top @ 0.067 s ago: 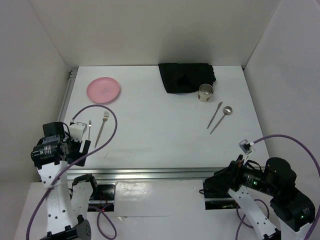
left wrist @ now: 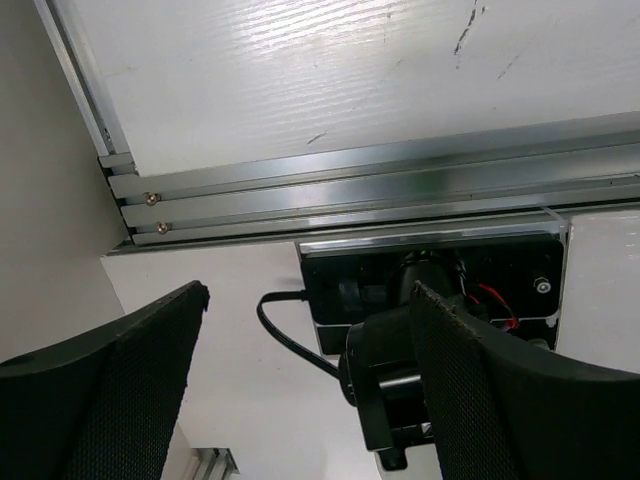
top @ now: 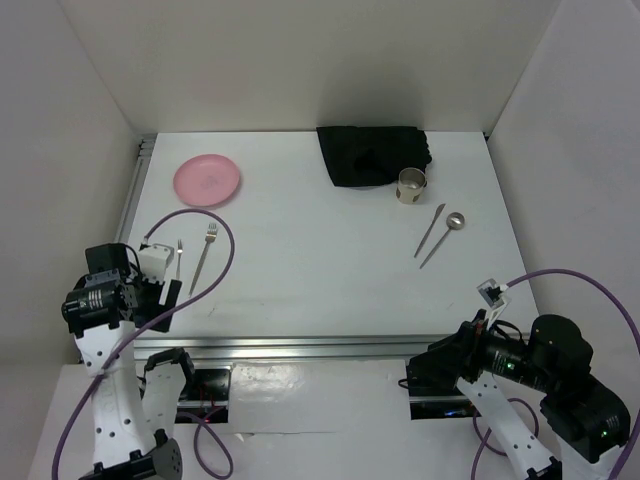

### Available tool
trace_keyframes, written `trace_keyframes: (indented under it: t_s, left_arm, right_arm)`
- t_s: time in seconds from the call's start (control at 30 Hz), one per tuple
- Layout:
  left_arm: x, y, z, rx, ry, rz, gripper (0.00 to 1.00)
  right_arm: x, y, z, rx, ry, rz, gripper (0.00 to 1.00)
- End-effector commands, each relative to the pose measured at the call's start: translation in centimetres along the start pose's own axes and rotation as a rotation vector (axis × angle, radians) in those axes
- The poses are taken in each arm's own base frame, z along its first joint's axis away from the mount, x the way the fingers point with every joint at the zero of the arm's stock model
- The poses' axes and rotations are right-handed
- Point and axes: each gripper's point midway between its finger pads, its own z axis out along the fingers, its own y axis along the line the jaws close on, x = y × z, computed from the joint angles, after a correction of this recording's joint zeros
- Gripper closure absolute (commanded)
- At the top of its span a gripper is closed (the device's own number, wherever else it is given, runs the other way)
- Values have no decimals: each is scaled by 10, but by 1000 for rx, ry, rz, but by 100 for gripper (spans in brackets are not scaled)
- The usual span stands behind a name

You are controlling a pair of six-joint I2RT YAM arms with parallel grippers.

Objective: Set the dinner table for one person

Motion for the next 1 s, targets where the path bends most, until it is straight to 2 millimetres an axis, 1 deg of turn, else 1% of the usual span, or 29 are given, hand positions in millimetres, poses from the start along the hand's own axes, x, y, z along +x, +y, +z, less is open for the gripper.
trace_keyframes:
  t_s: [0.0, 0.1, 0.13, 0.17, 0.2, 0.23, 0.27, 0.3, 0.33, 0.37, 0.4, 0.43, 0.47, 0.5, 0.53, 0.57, 0.63, 0.67, 0.7, 0.73, 0.77, 0.8, 0.83, 0.87, 0.9, 0.93, 0.97]
  left_arm:
    - [-9, -3, -8, 17, -37, -35, 11]
    - [-26, 5, -15, -18, -106, -51, 11]
    - [-31, 8, -19, -30, -131, -50, 10]
    - [-42, 12, -27, -46, -181, -33, 10]
    - [-49, 16, -32, -62, -210, -21, 10]
    - [-58, 18, -38, -70, -252, -17, 4]
    - [-71, 24, -49, -99, -310, -22, 0]
    - [-87, 32, -57, -132, -382, -35, 0]
    - [-97, 37, -60, -143, -405, -34, 0]
    - [-110, 43, -69, -164, -452, -40, 0]
    - [-119, 48, -73, -177, -477, -38, 0]
    - [-133, 57, -78, -209, -519, -37, 0]
    - [-142, 63, -83, -226, -542, -21, 0]
    - [-149, 67, -78, -226, -535, -11, 0]
    - [-155, 71, -80, -239, -548, 9, 0]
    - [-164, 77, -77, -248, -557, 22, 0]
    - [-167, 80, -71, -257, -548, 62, 0]
    - [-171, 83, -66, -259, -546, 71, 0]
    - [-170, 81, -59, -246, -538, 82, 0]
    - [-170, 78, -52, -225, -525, 85, 0]
    - [-169, 71, -40, -179, -512, 106, 0]
    - [-169, 67, -36, -155, -511, 110, 0]
    - [-168, 64, -29, -131, -500, 112, 0]
    - [-168, 60, -26, -110, -502, 116, 0]
    - [-165, 59, -18, -96, -479, 114, 0]
    - [-164, 56, -14, -81, -476, 126, 0]
    - [-162, 55, -11, -77, -468, 125, 0]
  right_arm:
    - [1, -3, 3, 16, 30, 7, 0]
    - [-12, -6, 3, 65, 1, 0, 0]
    - [-21, -6, 5, 89, -1, 7, 0]
    - [-27, -8, 6, 114, -5, 0, 0]
    - [-39, -11, 9, 150, -28, -1, 0]
    - [-52, -14, 16, 184, -18, -2, 0]
    - [-67, -14, 23, 200, -37, -7, 0]
    - [-82, -23, 28, 256, -63, -16, 0]
    - [-96, -27, 35, 286, -77, -16, 0]
    - [-122, -31, 54, 314, -93, -17, 0]
    - [-141, -41, 63, 370, -140, 12, 0]
    - [-158, -48, 72, 409, -172, 36, 0]
    - [-177, -63, 92, 470, -176, 73, 0]
    - [-203, -67, 106, 477, -246, 71, 0]
    - [-221, -81, 116, 530, -298, 77, 0]
    - [-249, -92, 143, 541, -332, 69, 0]
    - [-276, -109, 170, 586, -358, 56, 0]
    - [-296, -127, 197, 621, -342, 60, 0]
    - [-311, -132, 214, 613, -352, 41, 0]
    - [-321, -142, 228, 619, -339, 12, 0]
    - [-334, -160, 257, 635, -315, 10, 0]
    - [-342, -172, 269, 641, -303, 21, 0]
    - [-344, -184, 282, 664, -285, 28, 0]
    - [-359, -215, 300, 709, -282, 62, 0]
    - [-357, -233, 307, 747, -257, 90, 0]
    - [-359, -248, 316, 763, -246, 101, 0]
    - [-359, -276, 332, 789, -227, 117, 0]
